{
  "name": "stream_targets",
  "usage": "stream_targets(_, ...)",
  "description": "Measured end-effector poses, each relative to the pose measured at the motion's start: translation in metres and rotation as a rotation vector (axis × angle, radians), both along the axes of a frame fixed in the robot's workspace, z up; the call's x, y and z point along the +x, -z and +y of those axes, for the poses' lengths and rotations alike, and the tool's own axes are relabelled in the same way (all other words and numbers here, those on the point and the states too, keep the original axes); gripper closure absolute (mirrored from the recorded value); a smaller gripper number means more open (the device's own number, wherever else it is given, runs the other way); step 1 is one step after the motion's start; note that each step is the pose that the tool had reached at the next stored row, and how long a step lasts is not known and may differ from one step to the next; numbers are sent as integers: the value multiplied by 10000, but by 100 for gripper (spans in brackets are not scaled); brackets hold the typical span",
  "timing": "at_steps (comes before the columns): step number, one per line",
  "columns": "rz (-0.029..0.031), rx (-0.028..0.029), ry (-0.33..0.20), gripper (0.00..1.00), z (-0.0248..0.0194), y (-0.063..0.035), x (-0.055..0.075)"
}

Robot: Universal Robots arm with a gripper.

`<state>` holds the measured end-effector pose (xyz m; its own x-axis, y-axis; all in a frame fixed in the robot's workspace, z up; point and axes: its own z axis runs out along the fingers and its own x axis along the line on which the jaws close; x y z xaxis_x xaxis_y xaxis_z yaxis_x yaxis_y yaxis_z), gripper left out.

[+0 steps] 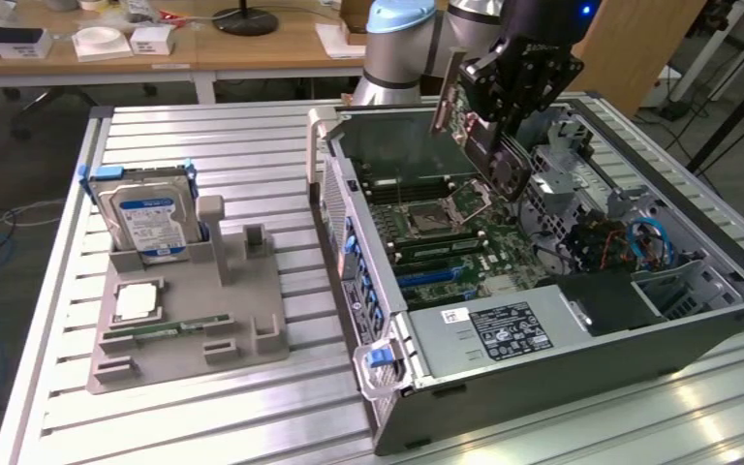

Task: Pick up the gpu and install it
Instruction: 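Insert the gpu into the slot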

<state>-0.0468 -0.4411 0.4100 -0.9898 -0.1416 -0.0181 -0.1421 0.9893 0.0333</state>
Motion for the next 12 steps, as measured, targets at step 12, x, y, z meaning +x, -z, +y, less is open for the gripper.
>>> stream_targets(12, -1, 0, -301, 74, 0, 0, 0)
